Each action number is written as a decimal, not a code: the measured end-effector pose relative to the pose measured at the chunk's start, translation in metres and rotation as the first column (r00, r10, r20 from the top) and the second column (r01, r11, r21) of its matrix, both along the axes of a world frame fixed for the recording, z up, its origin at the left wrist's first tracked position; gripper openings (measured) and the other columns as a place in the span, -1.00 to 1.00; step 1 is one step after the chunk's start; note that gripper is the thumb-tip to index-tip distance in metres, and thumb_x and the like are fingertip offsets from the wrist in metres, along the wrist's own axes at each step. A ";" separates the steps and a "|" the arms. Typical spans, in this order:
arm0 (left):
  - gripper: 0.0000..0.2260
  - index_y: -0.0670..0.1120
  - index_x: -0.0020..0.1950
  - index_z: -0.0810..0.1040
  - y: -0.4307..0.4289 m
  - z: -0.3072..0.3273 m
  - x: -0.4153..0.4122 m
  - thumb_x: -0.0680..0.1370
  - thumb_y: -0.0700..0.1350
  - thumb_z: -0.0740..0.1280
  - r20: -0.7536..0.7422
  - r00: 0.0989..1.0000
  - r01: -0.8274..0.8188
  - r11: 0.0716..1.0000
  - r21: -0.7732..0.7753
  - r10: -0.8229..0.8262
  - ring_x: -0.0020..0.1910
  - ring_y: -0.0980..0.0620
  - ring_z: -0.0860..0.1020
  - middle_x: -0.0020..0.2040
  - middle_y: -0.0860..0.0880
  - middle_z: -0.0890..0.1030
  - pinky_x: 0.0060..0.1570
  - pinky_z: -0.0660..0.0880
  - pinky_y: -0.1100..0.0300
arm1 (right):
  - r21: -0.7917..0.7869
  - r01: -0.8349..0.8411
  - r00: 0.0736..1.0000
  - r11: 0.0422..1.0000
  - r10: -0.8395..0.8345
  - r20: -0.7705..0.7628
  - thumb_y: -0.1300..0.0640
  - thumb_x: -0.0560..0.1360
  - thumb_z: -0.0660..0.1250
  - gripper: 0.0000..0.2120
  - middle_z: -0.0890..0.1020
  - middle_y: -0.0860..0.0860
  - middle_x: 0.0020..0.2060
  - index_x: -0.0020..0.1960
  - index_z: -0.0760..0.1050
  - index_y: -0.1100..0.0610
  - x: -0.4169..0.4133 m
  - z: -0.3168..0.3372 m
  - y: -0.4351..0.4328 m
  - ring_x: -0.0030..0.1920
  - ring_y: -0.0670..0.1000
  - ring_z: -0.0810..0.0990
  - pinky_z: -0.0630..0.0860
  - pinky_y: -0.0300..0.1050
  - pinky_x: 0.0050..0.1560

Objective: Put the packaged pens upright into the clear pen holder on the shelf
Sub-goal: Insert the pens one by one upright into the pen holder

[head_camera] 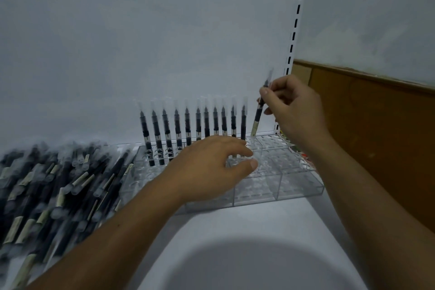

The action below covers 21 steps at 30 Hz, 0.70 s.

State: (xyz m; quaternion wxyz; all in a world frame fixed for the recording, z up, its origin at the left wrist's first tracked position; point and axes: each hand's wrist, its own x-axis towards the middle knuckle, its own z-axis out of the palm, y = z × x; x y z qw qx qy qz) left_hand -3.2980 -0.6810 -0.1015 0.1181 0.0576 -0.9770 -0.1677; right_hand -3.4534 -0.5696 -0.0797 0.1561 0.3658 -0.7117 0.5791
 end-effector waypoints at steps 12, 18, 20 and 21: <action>-0.59 0.23 0.35 0.43 0.001 0.002 0.000 0.55 0.30 0.12 0.029 0.999 -0.018 1.000 0.017 0.018 0.37 0.27 0.31 0.43 0.29 0.33 0.28 0.28 0.19 | 0.459 -0.011 1.000 0.888 0.019 -0.014 0.03 0.52 0.41 -0.86 0.62 -0.05 -0.26 -0.16 0.49 0.03 -0.005 -0.008 -0.002 -0.14 0.02 0.64 0.60 0.06 -0.04; -0.57 0.21 0.42 0.34 0.001 0.003 -0.003 0.58 0.28 0.09 0.071 0.997 -0.005 1.000 -0.016 0.007 0.40 0.21 0.30 0.47 0.26 0.28 0.36 0.29 0.12 | 0.449 0.073 0.993 0.891 -0.024 -0.114 0.03 0.53 0.39 -0.87 0.56 -0.12 -0.30 -0.13 0.48 0.05 -0.007 -0.013 -0.006 -0.22 -0.07 0.57 0.56 -0.05 -0.12; -0.57 0.19 0.43 0.32 0.001 0.003 -0.003 0.59 0.26 0.09 0.080 0.997 0.008 1.000 -0.009 -0.007 0.39 0.19 0.31 0.48 0.24 0.27 0.34 0.30 0.11 | 0.446 0.078 0.993 0.892 -0.031 -0.112 0.03 0.53 0.39 -0.86 0.55 -0.12 -0.30 -0.12 0.48 0.05 -0.008 -0.013 -0.007 -0.21 -0.04 0.56 0.55 -0.06 -0.12; -0.57 0.18 0.44 0.31 0.001 0.003 -0.003 0.59 0.25 0.09 0.085 0.996 0.015 1.000 -0.011 -0.014 0.39 0.19 0.31 0.48 0.23 0.27 0.33 0.30 0.13 | 0.448 0.079 0.993 0.891 -0.033 -0.110 0.03 0.53 0.39 -0.86 0.55 -0.12 -0.29 -0.11 0.47 0.05 -0.008 -0.014 -0.007 -0.21 -0.04 0.56 0.54 -0.08 -0.14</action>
